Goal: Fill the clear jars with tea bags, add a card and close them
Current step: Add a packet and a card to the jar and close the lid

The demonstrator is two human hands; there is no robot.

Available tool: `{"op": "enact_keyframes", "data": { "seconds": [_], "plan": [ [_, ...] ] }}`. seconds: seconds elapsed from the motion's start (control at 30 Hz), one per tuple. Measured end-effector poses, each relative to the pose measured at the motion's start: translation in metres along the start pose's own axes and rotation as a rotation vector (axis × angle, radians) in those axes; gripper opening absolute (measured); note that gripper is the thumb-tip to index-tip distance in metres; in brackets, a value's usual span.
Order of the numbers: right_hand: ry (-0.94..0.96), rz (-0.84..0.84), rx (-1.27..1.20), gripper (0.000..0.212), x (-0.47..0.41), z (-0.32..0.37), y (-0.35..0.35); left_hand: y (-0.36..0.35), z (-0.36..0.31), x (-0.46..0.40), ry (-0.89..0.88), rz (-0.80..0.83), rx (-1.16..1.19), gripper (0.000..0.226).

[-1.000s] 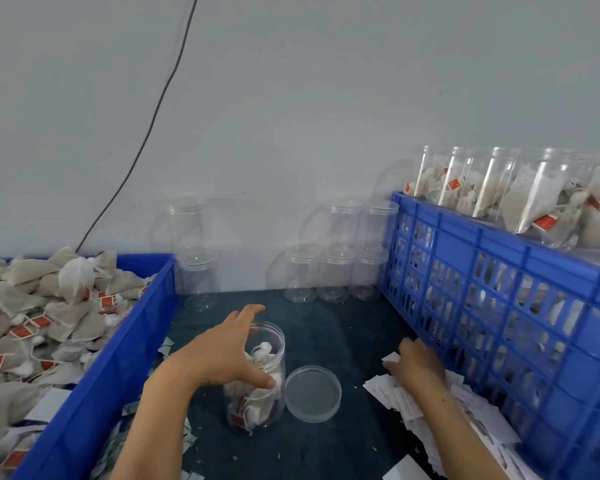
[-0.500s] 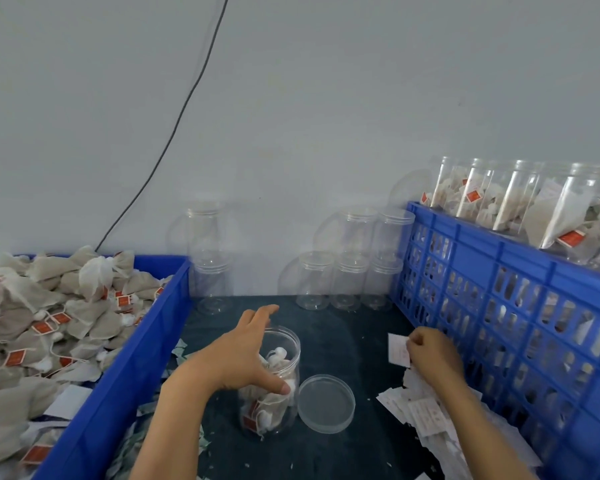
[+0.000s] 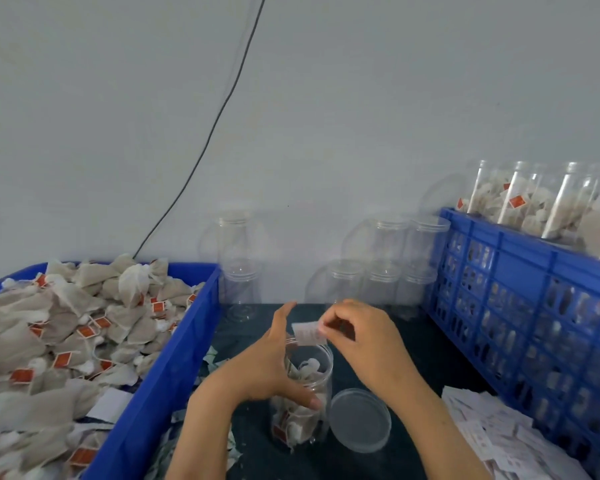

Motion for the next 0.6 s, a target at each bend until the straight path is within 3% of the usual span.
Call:
{"op": "enact_keyframes", "data": {
  "seconds": [0.17,0.23,0.4,0.6],
  "plan": [
    [0.307,-0.003,0.445,0.013,0.002,0.013,-0.010,0.003,0.004,0.000,-0.044,0.015,0.024,0.137],
    [0.358,0.080,0.487,0.007,-0.001,0.015,-0.016,0.003,0.003,0.001,-0.052,0.023,0.030,0.137],
    [0.259,0.175,0.364,0.022,0.004,0.003,-0.016,0.003,0.003,0.000,-0.044,0.025,0.012,0.132],
    [0.139,0.254,0.294,0.056,0.002,0.001,-0.015,0.005,0.002,0.004,-0.014,0.025,-0.016,0.129]
  ]
}}
Point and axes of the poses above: each hand's wrist, its own x-axis away from the middle knuckle, its own y-axis out of the back of the hand, z = x × y, the point moved 1 cm from there along -x, towards the middle knuckle, and after that the axes turned 14 degrees about x, right-handed, at the moved point
